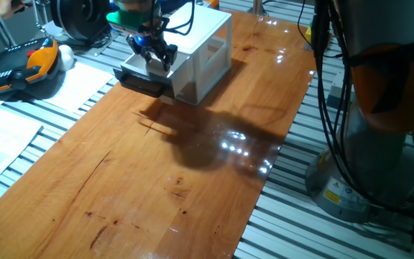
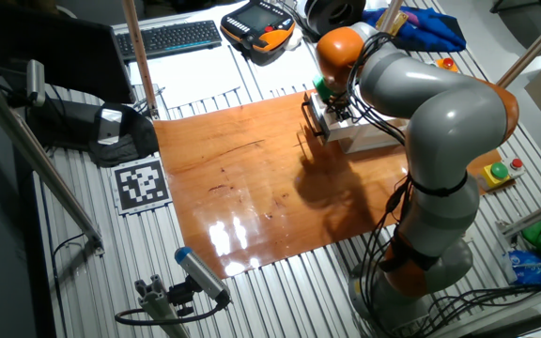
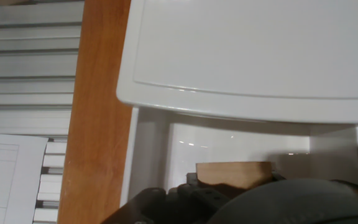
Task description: Put things in the drawer
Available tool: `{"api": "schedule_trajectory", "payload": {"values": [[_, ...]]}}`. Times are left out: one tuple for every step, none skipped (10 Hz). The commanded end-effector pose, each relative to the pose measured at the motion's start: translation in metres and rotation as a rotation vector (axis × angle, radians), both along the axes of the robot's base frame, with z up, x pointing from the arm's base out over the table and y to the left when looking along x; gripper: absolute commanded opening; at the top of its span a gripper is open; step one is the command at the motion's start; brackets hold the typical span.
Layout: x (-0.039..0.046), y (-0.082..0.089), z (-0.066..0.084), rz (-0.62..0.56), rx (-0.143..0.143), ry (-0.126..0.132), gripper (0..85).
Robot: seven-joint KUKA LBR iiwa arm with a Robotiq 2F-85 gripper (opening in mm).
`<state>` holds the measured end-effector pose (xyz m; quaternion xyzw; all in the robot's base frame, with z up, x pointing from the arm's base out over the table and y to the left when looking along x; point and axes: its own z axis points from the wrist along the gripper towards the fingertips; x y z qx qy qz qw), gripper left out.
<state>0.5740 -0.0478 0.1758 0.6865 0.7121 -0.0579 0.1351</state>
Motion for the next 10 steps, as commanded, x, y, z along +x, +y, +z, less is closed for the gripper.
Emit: {"api": "schedule_trajectory", "payload": {"values": [[-0.0001,-0.0001,-0.0001,-0.001,-0.001,0.000,51.0],[-0.0004,-0.0005,-0.0002,-0.003,-0.004,-0.001,51.0],[-0.0006,-0.0008,-0.0008,0.000,-0.004,0.002,51.0],[-0.0008,-0.0011,-0.0016,0.003,-0.003,-0.002,51.0],[-0.0009,-0.0011,-0.0017,0.005,-0.012,-0.005,51.0],[-0.0010,-0.0011,-0.0017,0.003,-0.015,-0.005,51.0],[-0.0012,-0.0009,-0.0018,0.002,-0.017,-0.004,68.0],[-0.0014,-0.0009,-0.0021,0.001,-0.018,-0.003,68.0],[-0.0015,-0.0009,-0.0022,0.003,-0.020,-0.002,68.0],[-0.0017,-0.0009,-0.0015,0.005,-0.019,-0.005,68.0]]}}
